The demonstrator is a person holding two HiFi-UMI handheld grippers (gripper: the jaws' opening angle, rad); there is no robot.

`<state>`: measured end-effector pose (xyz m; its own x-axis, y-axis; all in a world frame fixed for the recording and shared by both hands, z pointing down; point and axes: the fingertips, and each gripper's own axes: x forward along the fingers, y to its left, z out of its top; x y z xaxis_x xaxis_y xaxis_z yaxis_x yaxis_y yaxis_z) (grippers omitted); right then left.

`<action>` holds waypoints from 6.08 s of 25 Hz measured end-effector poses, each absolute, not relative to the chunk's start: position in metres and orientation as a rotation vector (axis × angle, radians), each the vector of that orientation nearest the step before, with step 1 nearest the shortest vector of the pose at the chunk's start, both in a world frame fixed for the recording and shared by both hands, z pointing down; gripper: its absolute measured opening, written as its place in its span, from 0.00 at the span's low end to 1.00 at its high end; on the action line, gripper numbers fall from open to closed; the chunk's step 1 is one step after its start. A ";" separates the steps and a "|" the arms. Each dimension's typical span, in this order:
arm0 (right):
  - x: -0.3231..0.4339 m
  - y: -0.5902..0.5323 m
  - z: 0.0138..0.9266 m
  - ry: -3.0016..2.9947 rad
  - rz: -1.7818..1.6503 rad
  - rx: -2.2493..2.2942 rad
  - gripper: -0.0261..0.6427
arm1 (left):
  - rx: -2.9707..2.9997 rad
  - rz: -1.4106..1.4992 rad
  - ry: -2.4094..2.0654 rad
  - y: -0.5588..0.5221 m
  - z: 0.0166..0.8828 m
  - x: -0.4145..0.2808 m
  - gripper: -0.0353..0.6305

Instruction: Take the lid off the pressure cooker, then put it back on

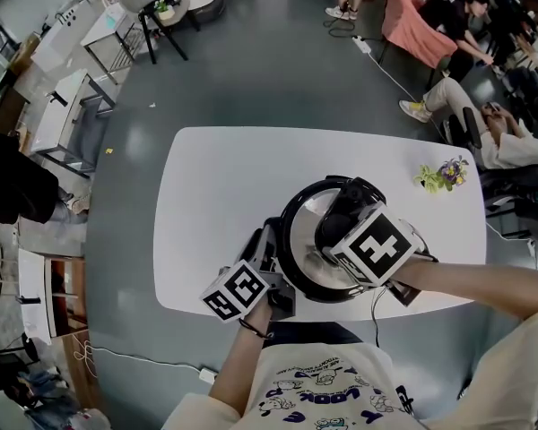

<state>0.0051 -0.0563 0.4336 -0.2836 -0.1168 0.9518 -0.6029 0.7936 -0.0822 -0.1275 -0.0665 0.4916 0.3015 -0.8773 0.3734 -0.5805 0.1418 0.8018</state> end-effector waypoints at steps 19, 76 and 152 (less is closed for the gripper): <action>0.006 -0.056 0.436 -1.785 0.466 0.473 0.48 | 1.562 -0.295 -1.384 -0.067 0.497 -0.126 0.26; 0.074 -0.055 0.388 -1.833 0.592 0.600 0.48 | 1.923 -0.252 -1.539 -0.078 0.392 -0.104 0.26; 0.321 -0.034 0.628 -1.560 0.953 0.964 0.48 | 2.281 0.210 -1.467 -0.129 0.419 0.126 0.07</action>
